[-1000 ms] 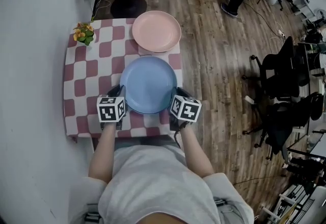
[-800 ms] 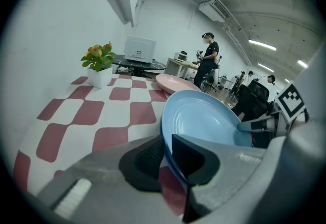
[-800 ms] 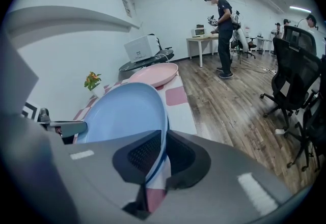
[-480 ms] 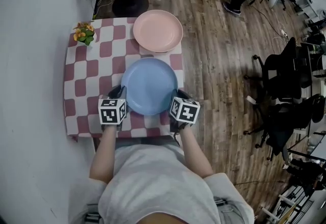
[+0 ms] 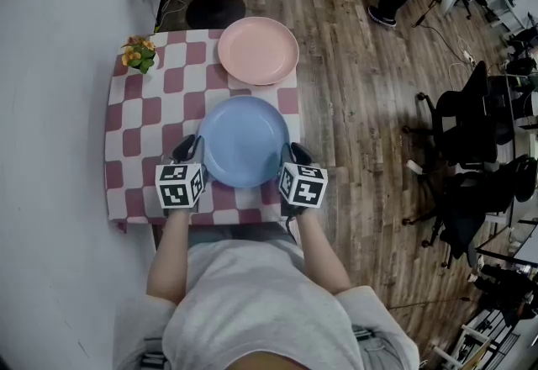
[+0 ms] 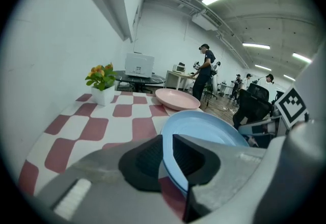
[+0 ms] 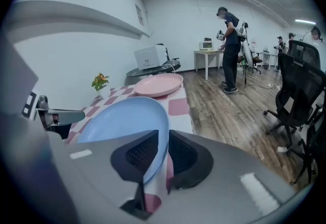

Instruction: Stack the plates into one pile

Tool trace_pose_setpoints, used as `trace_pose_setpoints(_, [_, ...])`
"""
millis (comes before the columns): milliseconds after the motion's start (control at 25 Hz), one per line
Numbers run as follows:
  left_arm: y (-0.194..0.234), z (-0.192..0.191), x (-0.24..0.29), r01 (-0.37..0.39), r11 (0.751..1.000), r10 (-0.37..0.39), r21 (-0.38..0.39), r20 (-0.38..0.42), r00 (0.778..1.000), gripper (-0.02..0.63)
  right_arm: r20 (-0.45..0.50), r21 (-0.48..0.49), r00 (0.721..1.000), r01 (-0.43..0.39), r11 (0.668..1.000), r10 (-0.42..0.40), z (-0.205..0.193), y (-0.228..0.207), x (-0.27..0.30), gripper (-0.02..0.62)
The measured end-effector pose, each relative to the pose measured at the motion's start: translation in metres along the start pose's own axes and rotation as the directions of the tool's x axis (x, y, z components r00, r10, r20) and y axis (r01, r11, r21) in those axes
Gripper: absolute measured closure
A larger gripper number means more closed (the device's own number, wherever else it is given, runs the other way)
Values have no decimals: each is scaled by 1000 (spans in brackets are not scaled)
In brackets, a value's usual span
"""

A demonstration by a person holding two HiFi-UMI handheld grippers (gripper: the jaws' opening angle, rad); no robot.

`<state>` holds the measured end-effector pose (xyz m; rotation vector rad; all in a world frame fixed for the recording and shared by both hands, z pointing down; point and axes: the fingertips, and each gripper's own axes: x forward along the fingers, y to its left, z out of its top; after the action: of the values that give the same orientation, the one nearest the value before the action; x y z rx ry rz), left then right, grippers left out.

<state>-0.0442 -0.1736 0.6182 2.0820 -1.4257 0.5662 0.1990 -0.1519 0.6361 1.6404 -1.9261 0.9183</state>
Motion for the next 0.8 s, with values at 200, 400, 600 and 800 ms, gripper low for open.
trace_pose_setpoints(200, [-9,44,-27,3,998,-13,57,169,986,601,179,-78,983,-35,996,48,42,19,-28,594])
trace_pose_setpoints(400, [-24,88,-58,23,991,-62,132,304,950,601,338,-130,937,-46,990,88,85,37,-66,594])
trace_pose_setpoints(600, [-36,124,-90,46,986,-110,161,418,902,601,469,-153,877,-41,987,109,118,46,-108,595])
trace_pose_setpoints(800, [-49,156,-124,68,978,-163,198,514,842,601,574,-163,809,-35,986,124,144,55,-151,595])
